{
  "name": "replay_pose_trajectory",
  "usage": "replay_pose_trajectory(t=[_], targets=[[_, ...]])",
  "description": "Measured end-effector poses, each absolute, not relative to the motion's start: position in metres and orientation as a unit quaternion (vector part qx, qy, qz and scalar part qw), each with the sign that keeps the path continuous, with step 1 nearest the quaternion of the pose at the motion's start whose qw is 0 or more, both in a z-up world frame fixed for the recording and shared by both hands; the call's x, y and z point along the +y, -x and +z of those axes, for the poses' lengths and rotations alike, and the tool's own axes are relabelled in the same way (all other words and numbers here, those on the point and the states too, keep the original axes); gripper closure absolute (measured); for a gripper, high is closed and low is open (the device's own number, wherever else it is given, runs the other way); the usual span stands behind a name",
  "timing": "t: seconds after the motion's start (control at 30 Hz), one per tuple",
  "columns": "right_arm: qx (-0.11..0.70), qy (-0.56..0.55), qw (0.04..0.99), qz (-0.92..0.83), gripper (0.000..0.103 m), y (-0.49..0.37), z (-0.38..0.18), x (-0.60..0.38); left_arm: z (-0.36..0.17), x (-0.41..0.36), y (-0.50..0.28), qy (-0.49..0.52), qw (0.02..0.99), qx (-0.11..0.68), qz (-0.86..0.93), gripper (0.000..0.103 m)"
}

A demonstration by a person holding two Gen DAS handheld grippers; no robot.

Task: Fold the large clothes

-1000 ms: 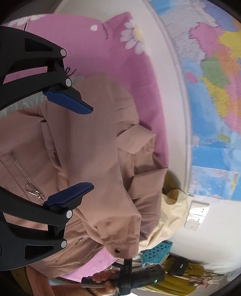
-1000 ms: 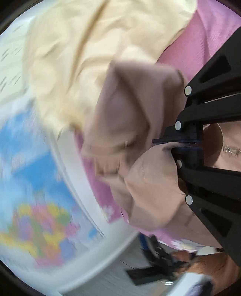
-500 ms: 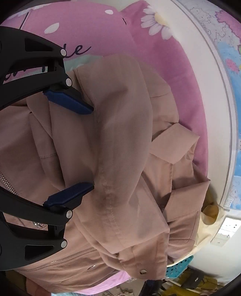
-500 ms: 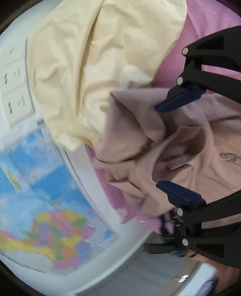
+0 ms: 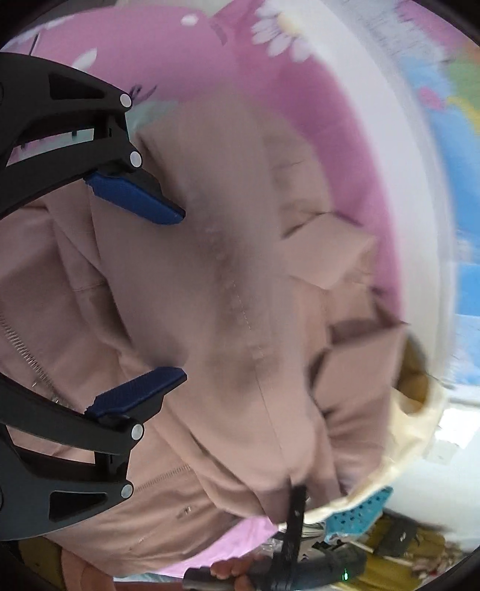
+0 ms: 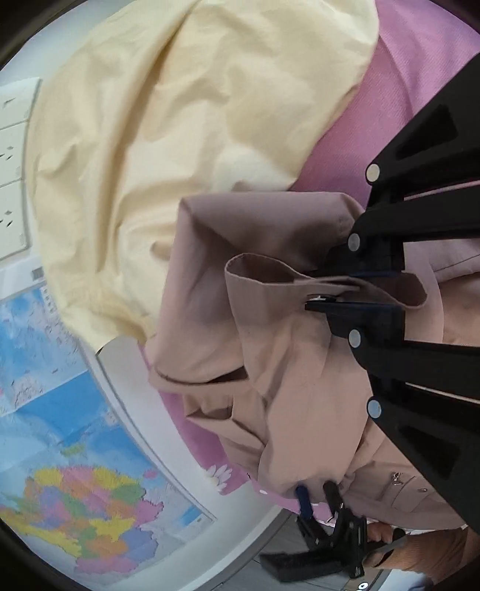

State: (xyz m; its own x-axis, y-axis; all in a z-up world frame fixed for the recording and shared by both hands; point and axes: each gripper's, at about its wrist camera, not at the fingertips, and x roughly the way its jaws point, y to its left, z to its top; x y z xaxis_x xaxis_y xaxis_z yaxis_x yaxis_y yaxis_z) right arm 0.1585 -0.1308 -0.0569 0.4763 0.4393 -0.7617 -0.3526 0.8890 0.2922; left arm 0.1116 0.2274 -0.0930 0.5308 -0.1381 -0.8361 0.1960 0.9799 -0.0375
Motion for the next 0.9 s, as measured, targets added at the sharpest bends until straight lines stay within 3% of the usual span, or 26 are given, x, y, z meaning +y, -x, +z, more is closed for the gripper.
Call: replay_pose_trajectory(t=[0.37, 0.57, 0.7, 0.77, 0.87, 0.9], targets=[[0.343, 0.013, 0.896, 0.281, 0.064, -0.105, 0.005, -0.100, -0.086, 0.238, -0.105, -0.008, 0.876, 0.470, -0.106, 0.026], [0.411, 0.084, 0.858, 0.297, 0.065, -0.136, -0.046, -0.040, -0.092, 0.238, -0.105, -0.001, 0.877, 0.471, -0.095, 0.026], [0.452, 0.073, 0.848, 0.266, 0.080, -0.159, -0.077, -0.053, -0.093, 0.248, -0.096, 0.010, 0.880, 0.466, -0.090, 0.026], [0.454, 0.070, 0.848, 0.264, 0.080, -0.161, -0.079, -0.058, -0.088, 0.256, -0.087, 0.018, 0.885, 0.457, -0.090, 0.026], [0.442, 0.058, 0.855, 0.266, 0.073, -0.148, -0.066, -0.067, -0.079, 0.273, -0.067, 0.040, 0.890, 0.445, -0.086, 0.026], [0.435, 0.059, 0.858, 0.268, 0.065, -0.140, -0.060, -0.069, -0.076, 0.276, -0.061, 0.043, 0.892, 0.443, -0.081, 0.026]])
